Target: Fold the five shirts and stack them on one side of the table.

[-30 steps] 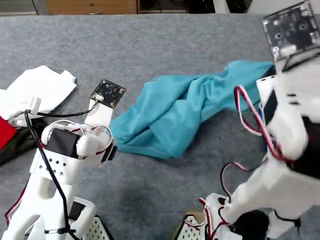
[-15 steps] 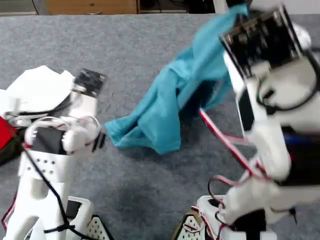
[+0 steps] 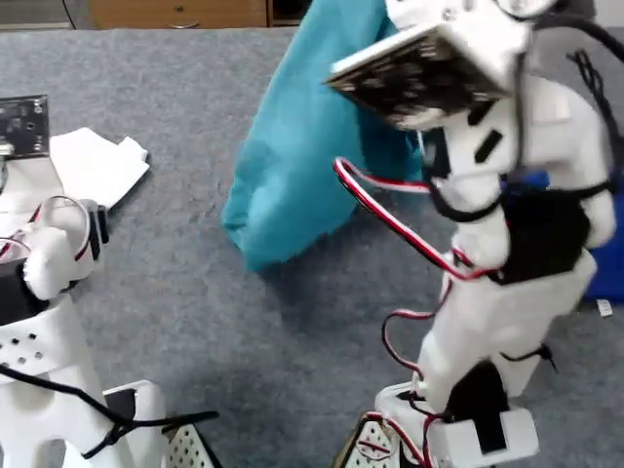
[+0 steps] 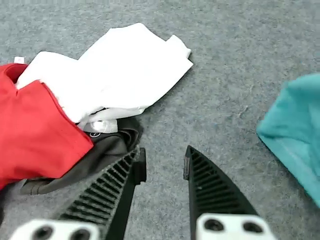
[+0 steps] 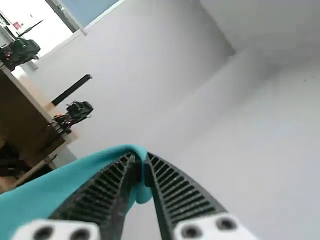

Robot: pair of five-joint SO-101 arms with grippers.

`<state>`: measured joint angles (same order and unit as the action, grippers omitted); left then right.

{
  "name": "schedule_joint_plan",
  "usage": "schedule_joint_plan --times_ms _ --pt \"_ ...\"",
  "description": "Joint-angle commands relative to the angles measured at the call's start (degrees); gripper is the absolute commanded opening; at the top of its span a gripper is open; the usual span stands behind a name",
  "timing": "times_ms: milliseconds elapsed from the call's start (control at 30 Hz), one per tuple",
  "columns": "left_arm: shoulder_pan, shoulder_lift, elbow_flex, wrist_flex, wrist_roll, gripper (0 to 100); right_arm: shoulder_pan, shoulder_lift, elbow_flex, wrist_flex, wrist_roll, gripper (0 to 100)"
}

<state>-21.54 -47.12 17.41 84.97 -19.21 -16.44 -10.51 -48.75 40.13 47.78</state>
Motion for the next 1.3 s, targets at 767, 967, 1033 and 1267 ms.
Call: schedule_joint_plan --times_ms 767,967,1033,1267 --pt "-0.79 -1.01 1.41 -0.44 0.35 14 -9.71 13.32 7.08 -1.14 17.05 0.2" --pt "-0.79 -1.01 3.43 -0.44 0.35 14 0.48 19.03 13.14 5.01 17.05 0.2" --pt "-0.79 -1.01 4.13 -0.44 0.35 14 2.77 19.12 13.05 7.21 16.88 0.2" --pt "-0.35 -1.01 4.40 -0.88 0.35 14 9.36 12.00 5.14 18.81 16.79 0.2"
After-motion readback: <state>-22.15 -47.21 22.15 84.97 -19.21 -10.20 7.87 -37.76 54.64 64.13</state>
